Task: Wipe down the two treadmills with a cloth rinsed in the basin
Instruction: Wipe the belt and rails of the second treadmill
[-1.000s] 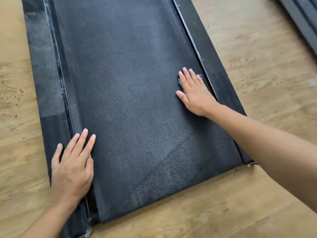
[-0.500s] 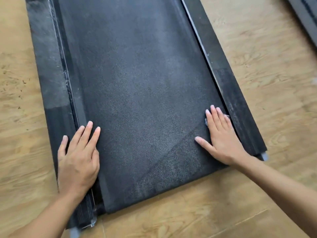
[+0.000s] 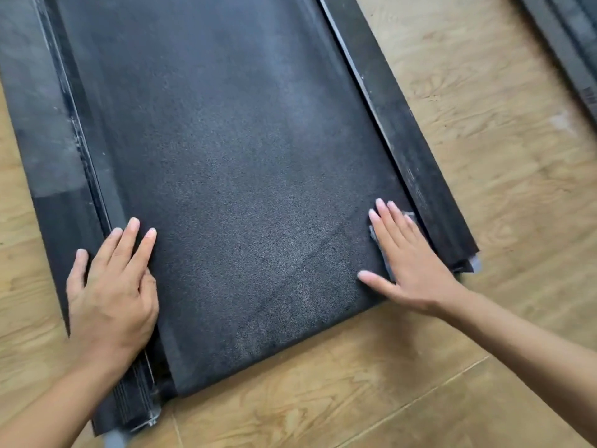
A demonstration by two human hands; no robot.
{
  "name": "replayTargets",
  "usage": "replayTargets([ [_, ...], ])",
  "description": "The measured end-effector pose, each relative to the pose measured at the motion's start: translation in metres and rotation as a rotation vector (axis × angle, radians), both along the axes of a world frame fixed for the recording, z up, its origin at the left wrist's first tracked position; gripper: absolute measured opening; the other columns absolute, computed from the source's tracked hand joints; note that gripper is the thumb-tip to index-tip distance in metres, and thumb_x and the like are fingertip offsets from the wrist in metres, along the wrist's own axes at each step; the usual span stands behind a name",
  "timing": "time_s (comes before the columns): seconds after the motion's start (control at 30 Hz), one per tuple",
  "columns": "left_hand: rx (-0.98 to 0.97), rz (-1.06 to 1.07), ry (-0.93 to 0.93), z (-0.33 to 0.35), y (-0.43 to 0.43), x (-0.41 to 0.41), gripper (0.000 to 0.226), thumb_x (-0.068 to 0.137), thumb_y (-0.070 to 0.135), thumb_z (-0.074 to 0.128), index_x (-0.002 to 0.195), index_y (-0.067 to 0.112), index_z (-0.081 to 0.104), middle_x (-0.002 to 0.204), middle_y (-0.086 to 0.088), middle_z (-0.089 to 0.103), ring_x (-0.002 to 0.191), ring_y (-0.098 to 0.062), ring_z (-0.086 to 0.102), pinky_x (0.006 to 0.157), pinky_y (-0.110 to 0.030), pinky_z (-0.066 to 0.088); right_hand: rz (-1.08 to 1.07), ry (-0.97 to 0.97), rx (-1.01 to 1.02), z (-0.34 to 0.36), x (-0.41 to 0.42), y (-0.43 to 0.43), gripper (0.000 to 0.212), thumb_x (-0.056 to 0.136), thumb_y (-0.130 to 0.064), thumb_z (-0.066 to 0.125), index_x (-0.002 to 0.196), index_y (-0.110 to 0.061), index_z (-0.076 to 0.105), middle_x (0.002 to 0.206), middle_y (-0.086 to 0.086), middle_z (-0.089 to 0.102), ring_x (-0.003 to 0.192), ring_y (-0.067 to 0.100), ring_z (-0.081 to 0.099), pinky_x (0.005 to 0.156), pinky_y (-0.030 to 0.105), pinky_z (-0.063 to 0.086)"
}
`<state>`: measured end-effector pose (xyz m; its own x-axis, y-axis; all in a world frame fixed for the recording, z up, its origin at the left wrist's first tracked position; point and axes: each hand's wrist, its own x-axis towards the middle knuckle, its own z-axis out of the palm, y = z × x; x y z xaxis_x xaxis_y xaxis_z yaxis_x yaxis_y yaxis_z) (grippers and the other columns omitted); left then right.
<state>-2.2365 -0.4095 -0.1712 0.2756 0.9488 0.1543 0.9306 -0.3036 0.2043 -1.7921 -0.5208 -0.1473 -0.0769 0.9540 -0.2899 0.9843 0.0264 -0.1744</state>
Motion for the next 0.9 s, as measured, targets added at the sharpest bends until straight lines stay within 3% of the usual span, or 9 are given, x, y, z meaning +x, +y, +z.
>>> replayTargets([
  [0.07, -0.004, 0.012, 0.016, 0.0, -0.003, 0.003, 0.056, 0.1, 0.021, 0.036, 0.154, 0.019, 0.054, 0.168, -0.001, 0.039, 0.152, -0.025, 0.042, 0.126, -0.057, 0.022, 0.047, -0.012, -0.039, 0.002, -0.016, -0.054, 0.103, 0.097, -0.078, 0.035, 0.167, -0.009, 0.005, 0.176, 0.01, -0.007, 0.162, 0.028, -0.006, 0.128, 0.055, 0.012],
  [0.13, -0.007, 0.016, 0.035, 0.001, -0.004, 0.003, 0.058, 0.099, 0.021, 0.037, 0.155, 0.019, 0.052, 0.168, -0.001, 0.038, 0.153, -0.025, 0.041, 0.127, -0.055, 0.02, 0.017, -0.034, -0.02, 0.0, -0.027, -0.052, 0.103, 0.097, -0.081, 0.031, 0.167, -0.01, 0.006, 0.176, 0.008, -0.007, 0.162, 0.028, -0.005, 0.128, 0.054, 0.01],
  [0.4, -0.036, 0.019, 0.107, 0.005, -0.004, -0.001, 0.058, 0.101, 0.021, 0.038, 0.158, 0.023, 0.048, 0.17, 0.004, 0.035, 0.156, -0.019, 0.035, 0.127, -0.054, 0.021, -0.112, -0.088, 0.122, -0.009, -0.05, 0.197, 0.104, 0.094, -0.088, 0.02, 0.168, -0.016, 0.003, 0.176, 0.003, -0.004, 0.162, 0.018, -0.007, 0.131, 0.046, 0.003],
  [0.5, -0.043, 0.006, 0.108, 0.006, -0.005, -0.002, 0.059, 0.1, 0.022, 0.037, 0.158, 0.022, 0.048, 0.17, 0.003, 0.035, 0.156, -0.02, 0.035, 0.127, -0.055, 0.022, -0.051, -0.045, 0.095, -0.006, -0.054, 0.153, 0.103, 0.096, -0.085, 0.024, 0.168, -0.013, 0.002, 0.176, 0.005, -0.006, 0.162, 0.02, -0.009, 0.131, 0.049, 0.006],
  [0.63, -0.043, -0.003, 0.082, 0.004, -0.003, -0.002, 0.059, 0.099, 0.021, 0.039, 0.157, 0.022, 0.049, 0.17, 0.002, 0.035, 0.156, -0.021, 0.036, 0.128, -0.054, 0.02, 0.143, -0.063, 0.025, 0.002, -0.077, -0.027, 0.103, 0.098, -0.079, 0.036, 0.167, -0.008, 0.009, 0.176, 0.01, -0.003, 0.163, 0.027, -0.003, 0.128, 0.053, 0.016],
  [0.7, -0.038, 0.013, 0.075, 0.002, -0.003, -0.001, 0.06, 0.098, 0.02, 0.04, 0.158, 0.022, 0.048, 0.17, 0.003, 0.035, 0.156, -0.02, 0.035, 0.128, -0.054, 0.02, 0.159, -0.066, 0.018, 0.003, -0.085, -0.071, 0.101, 0.099, -0.078, 0.036, 0.166, -0.006, 0.014, 0.176, 0.011, 0.002, 0.162, 0.03, 0.003, 0.124, 0.053, 0.019],
  [0.8, -0.048, 0.02, 0.092, 0.0, -0.004, 0.001, 0.061, 0.098, 0.019, 0.04, 0.159, 0.023, 0.047, 0.171, 0.004, 0.033, 0.157, -0.019, 0.034, 0.128, -0.053, 0.02, 0.181, -0.062, 0.05, -0.003, -0.085, -0.026, 0.101, 0.098, -0.081, 0.031, 0.167, -0.009, 0.013, 0.176, 0.009, 0.002, 0.163, 0.026, 0.001, 0.126, 0.053, 0.019],
  [0.9, -0.059, 0.03, 0.089, 0.0, -0.003, -0.001, 0.06, 0.099, 0.019, 0.039, 0.159, 0.023, 0.046, 0.171, 0.005, 0.033, 0.157, -0.018, 0.033, 0.128, -0.053, 0.02, 0.087, -0.057, 0.126, -0.012, -0.092, 0.085, 0.101, 0.097, -0.084, 0.024, 0.168, -0.013, 0.01, 0.176, 0.006, 0.0, 0.163, 0.022, -0.004, 0.13, 0.05, 0.011],
])
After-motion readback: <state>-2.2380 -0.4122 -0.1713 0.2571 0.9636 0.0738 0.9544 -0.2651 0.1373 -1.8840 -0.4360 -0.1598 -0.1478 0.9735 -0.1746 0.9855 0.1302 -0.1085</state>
